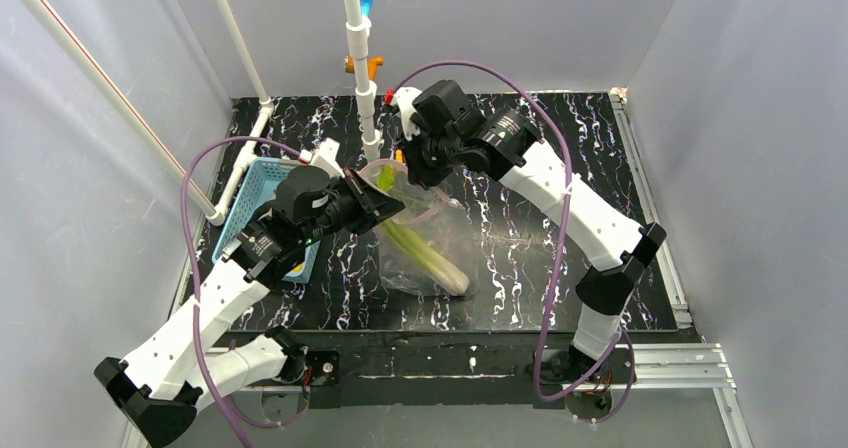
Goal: Place the food in the zip-top bag and seal the zipper
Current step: Adjust the zipper food storage bag at the center of the board.
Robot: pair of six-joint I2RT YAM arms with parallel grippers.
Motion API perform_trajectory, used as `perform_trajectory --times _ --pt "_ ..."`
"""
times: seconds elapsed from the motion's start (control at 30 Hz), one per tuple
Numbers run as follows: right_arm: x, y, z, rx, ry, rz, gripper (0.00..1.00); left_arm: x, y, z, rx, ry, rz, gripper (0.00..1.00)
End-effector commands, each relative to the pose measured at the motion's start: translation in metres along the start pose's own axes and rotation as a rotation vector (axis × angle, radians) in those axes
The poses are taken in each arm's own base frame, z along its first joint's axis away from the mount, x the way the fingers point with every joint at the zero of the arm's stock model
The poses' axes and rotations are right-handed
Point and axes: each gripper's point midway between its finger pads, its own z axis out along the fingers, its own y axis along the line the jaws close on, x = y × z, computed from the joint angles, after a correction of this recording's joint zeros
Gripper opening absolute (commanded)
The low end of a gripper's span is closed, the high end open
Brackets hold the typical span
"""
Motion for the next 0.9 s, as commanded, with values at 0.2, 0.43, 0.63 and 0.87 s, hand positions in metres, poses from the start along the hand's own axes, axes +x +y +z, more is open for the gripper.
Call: perform_trajectory --times 0.2,0.43,0.63,0.87 --pt "-0.055 -0.018 -0.092 0.17 -0.347 -0.072 0.01 -0.019 -0.042 -0.025 0.12 -0.056 -0.021 0.0" --pt "-0.04 -0.022 -0.051 0.175 -0.354 -0.041 0.01 0.014 0.032 0.004 -0.048 -0.006 -0.139 0.0" --pt "-0.054 -0.026 -0.07 0.202 -0.44 -0.064 0.01 -0.006 0.004 -0.017 0.019 -0.064 -0.086 0.0" --pt "-0.052 -0.012 -0.071 0.119 -0.457 -0.07 0.01 0.005 -0.003 -0.013 0.01 0.031 -0.052 0.1"
